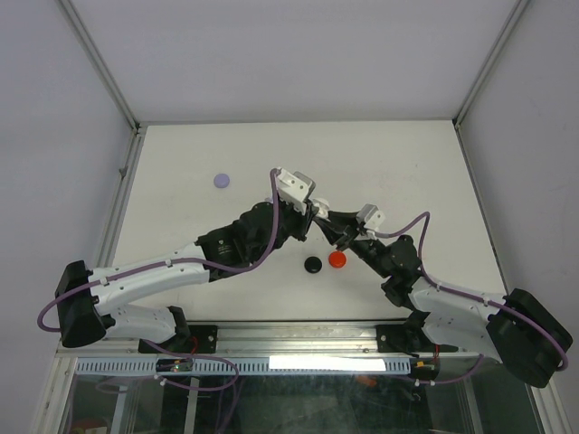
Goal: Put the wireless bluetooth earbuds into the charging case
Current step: Place the earbud in the charging case.
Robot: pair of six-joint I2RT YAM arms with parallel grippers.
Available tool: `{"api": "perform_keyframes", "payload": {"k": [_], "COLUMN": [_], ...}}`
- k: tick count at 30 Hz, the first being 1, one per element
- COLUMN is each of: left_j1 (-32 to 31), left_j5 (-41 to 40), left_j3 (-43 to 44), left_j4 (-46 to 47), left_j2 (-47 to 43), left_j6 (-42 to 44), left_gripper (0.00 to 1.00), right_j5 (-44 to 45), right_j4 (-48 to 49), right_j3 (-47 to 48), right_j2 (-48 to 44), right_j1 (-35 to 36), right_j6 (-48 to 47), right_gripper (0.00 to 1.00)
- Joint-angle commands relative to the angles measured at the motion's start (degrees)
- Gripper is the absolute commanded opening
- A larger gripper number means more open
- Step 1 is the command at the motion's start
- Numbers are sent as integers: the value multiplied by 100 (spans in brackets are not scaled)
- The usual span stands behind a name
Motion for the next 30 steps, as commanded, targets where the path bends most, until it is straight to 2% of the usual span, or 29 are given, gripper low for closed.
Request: {"api": "perform_keyframes", "payload": {"k": [1,8,17,23,30], "left_j1": [-161,-160,-150,-131,142], "left_j5": [312,333,-52,232,279], "left_j3": [-122,-96,139,220,481], "left_j4": [-231,-226,-329,-413,-572], "left_j2": [-133,-111,-51,-234,-298], "left_j6": [-66,-112,-445,-550,-996], "left_gripper": [18,24,30,42,67], "right_j5": [344,367,339,395,396], "right_j4": [726,761,747,686,689], "right_j3": [127,141,143,125,129], "right_j2": [-164,-128,-137,-154,-110], "right_j1": [3,-6,-11,-6,-14], "right_j6": [51,82,96,78,121], "right_gripper": [0,0,0,0,0]}}
